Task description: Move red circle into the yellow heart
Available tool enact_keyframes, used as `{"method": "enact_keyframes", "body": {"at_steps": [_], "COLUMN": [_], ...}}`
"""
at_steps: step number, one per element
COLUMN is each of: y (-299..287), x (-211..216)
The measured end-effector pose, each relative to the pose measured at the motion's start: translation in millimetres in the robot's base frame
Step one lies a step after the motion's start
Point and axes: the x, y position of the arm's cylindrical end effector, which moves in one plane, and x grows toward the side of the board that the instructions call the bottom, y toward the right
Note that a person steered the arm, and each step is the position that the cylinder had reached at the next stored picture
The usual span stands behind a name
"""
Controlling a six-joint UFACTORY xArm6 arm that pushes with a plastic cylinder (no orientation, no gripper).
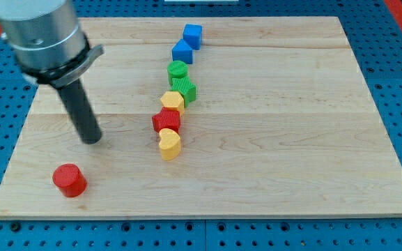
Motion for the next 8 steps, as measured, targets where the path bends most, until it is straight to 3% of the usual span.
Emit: {"method": "enact_keyframes", "body": {"at_steps": [3, 8], "y": [-63, 67], "x": [71, 70]}}
